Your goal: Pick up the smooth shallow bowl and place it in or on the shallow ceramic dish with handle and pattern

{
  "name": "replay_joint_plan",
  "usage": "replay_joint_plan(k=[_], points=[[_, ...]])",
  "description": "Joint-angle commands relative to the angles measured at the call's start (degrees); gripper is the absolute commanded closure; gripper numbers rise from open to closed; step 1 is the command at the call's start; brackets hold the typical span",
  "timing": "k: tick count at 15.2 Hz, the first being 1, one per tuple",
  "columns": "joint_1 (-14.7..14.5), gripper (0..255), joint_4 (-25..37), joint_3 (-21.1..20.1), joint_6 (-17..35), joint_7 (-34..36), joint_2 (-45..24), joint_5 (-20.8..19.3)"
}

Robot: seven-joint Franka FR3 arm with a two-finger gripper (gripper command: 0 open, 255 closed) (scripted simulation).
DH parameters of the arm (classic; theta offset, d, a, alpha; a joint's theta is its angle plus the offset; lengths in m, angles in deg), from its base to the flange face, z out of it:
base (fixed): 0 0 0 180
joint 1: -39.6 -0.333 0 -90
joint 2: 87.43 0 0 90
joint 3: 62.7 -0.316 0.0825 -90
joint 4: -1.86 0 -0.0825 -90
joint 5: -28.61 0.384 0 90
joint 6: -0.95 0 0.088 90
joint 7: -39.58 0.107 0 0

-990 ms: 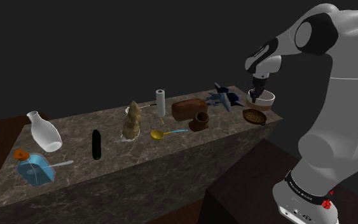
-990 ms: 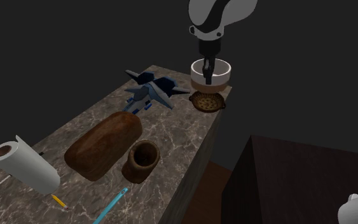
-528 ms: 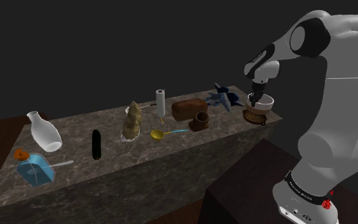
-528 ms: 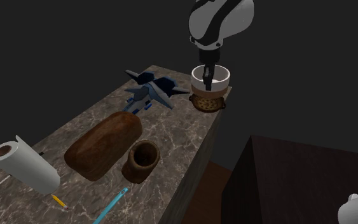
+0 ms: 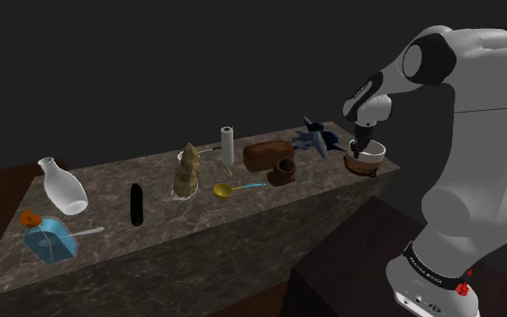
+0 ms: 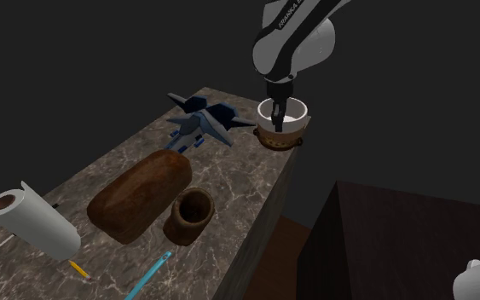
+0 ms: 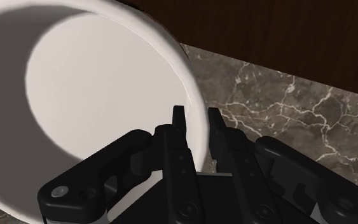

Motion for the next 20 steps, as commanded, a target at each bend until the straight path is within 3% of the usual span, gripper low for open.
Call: replay_joint_plan(k=[1, 10, 11, 16, 20], points=[[0.2, 255, 0.4, -0.4, 1.1, -0.2, -1.5, 0.4], [0.4, 255, 0.5, -0.6, 2.0, -0.3, -2.4, 0.7], [0.4, 0, 0.5, -0.6, 2.0, -0.2, -2.4, 0.7], [0.4, 0, 0.5, -0.6, 2.0, -0.3, -2.4, 0.7], [-0.7, 0, 1.3, 0.5, -3.7, 0.7, 2.6, -0.8]])
